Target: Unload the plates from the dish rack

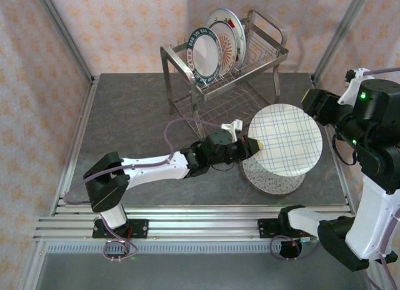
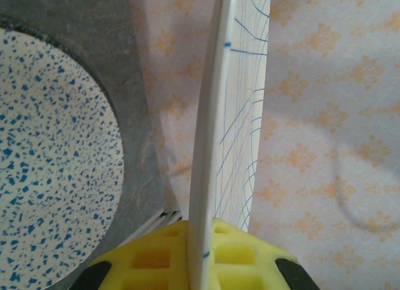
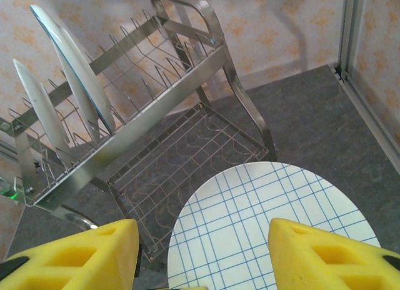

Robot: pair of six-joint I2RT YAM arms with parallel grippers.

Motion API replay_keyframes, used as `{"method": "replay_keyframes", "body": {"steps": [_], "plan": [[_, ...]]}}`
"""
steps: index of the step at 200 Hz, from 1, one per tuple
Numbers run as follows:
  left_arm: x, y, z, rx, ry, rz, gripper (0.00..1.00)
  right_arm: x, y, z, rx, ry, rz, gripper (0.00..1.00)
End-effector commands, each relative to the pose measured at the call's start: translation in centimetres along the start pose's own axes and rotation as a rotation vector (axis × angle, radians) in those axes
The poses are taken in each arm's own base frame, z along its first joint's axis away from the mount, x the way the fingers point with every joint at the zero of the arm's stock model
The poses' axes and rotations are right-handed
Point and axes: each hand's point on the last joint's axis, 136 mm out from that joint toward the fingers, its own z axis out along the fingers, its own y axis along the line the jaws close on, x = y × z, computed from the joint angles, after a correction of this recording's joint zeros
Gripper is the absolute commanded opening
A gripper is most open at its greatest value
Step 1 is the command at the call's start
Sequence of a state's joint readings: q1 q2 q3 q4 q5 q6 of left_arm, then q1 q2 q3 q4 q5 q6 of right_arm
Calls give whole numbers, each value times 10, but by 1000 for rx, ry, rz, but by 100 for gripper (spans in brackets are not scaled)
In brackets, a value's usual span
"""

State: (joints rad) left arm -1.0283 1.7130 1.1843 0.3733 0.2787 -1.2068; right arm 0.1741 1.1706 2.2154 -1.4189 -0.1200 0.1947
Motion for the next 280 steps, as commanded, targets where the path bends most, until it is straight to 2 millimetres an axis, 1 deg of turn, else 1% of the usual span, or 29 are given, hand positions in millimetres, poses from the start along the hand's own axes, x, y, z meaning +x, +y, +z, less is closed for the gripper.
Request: {"method": "replay_keyframes", "body": {"steps": [1,44,68,97,130,146,147,149,156,196,247,280], "plan": [[5,-17,6,98,15,0,0,6,-7,0,33,20,23,56],[17,14,22,53,56,-11,0,7,-4,5,24,30,25,56],[22,29,28,29,65,-13,0,12,-5,8,29,52,26,56],[25,49,33,-7,66,-22,0,22,-12,12,59,86,51,55],[29,63,39,-28,75,-31,0,32,-19,14,94,109,81,55],[28,63,40,-24,76,-40,0,34,-22,15,108,113,83,56],[30,69,42,-36,80,-43,0,34,-22,15,108,113,83,56],[32,76,44,-47,83,-45,0,34,-22,14,106,113,83,56],[32,80,45,-55,84,-48,0,34,-22,15,107,114,84,56],[32,90,48,-63,84,-51,0,33,-20,18,97,112,91,55],[31,107,50,-99,77,-59,0,35,-17,24,81,124,95,55],[29,114,52,-103,75,-69,0,36,-15,27,74,132,91,55]]}}
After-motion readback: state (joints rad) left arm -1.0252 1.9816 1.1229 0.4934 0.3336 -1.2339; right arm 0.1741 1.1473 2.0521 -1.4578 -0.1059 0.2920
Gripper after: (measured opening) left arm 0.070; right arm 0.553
